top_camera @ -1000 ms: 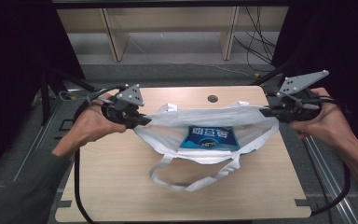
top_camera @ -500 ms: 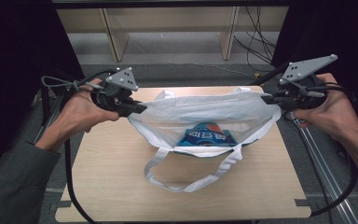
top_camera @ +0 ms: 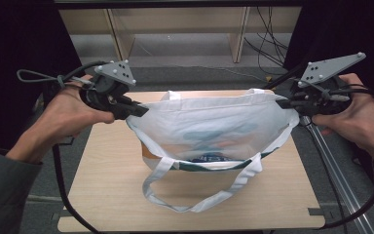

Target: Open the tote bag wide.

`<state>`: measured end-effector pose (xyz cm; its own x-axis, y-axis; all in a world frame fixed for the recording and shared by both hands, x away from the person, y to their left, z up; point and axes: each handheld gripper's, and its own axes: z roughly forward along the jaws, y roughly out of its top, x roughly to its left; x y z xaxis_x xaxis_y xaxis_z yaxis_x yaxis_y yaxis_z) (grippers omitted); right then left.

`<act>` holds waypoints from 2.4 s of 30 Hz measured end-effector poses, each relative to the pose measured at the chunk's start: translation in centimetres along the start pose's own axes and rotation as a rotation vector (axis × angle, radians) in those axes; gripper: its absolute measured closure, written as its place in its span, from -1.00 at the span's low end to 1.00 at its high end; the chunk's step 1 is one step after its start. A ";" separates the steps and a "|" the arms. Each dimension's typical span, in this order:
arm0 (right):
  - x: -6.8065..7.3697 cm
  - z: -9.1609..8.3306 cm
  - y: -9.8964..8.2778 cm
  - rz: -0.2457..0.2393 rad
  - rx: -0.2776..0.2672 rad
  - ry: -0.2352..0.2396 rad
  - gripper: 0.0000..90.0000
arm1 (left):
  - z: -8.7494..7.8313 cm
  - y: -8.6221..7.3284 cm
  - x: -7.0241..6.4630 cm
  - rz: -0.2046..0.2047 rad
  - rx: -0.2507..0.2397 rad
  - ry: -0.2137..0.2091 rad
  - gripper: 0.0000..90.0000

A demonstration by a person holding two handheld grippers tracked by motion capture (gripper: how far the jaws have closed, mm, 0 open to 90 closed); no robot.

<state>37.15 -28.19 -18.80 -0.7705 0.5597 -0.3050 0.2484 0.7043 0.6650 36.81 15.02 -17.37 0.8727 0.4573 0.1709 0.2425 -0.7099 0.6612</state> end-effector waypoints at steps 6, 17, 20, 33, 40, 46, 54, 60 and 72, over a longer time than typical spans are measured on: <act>-1.1 1.4 0.6 0.003 0.000 -0.022 0.97 | 1.4 -0.2 2.1 -0.049 0.003 0.004 0.93; -2.3 3.3 1.7 0.010 0.028 -0.042 0.97 | 3.9 -0.9 5.4 -0.115 -0.007 0.013 0.93; -2.3 4.1 1.6 0.054 0.029 -0.024 0.97 | 4.8 -1.4 5.5 -0.121 0.002 0.001 0.92; -2.5 6.2 -0.7 0.047 0.067 -0.021 0.97 | 8.8 -3.0 5.6 -0.123 0.040 -0.030 0.90; -2.4 6.4 -1.3 0.050 0.080 -0.017 0.96 | 9.4 -2.8 5.5 -0.109 0.050 -0.028 0.90; -2.3 7.2 -2.3 0.082 0.086 -0.023 0.96 | 10.8 -2.9 5.4 -0.117 0.072 -0.036 0.90; -2.5 7.8 -3.3 0.074 0.111 0.010 0.96 | 12.3 -3.0 5.6 -0.116 0.088 -0.040 0.90; -2.5 8.6 -4.3 0.083 0.103 0.006 0.96 | 13.5 -3.5 5.5 -0.116 0.094 -0.049 0.90; -2.3 10.1 -6.2 0.097 0.129 0.017 0.96 | 15.6 -4.7 5.3 -0.139 0.076 -0.085 0.89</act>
<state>43.34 -29.45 -29.10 -0.7487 0.6211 -0.2319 0.3942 0.6983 0.5975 46.86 12.41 -30.97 0.8606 0.5091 0.0170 0.3917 -0.6827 0.6168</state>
